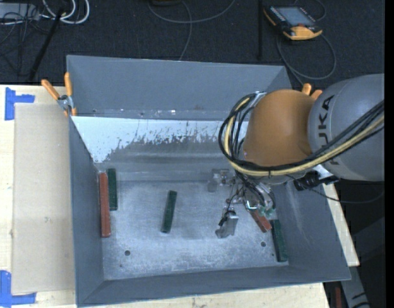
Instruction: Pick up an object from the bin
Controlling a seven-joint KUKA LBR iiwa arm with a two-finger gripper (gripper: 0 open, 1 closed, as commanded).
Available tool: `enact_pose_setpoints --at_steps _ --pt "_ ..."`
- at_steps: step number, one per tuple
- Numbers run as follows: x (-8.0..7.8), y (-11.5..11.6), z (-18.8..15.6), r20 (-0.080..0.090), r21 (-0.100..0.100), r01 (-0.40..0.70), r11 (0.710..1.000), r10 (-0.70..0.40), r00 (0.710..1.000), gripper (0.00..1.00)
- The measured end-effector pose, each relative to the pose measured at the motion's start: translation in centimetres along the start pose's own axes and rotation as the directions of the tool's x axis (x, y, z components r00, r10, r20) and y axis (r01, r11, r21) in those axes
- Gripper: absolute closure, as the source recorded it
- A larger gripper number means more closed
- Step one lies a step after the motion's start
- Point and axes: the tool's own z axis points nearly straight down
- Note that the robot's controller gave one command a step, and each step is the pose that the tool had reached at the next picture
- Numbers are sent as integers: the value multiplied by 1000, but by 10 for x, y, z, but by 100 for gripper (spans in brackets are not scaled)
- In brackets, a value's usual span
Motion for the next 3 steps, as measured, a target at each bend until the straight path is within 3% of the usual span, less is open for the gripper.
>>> enact_pose_setpoints --at_steps 1,2,3 --pt "-24 82 92 11 1 265 964 -265 964 0" --pt "-34 58 61 11 6 466 885 -466 885 0" --pt "-42 90 59 10 5 570 822 -570 822 0"
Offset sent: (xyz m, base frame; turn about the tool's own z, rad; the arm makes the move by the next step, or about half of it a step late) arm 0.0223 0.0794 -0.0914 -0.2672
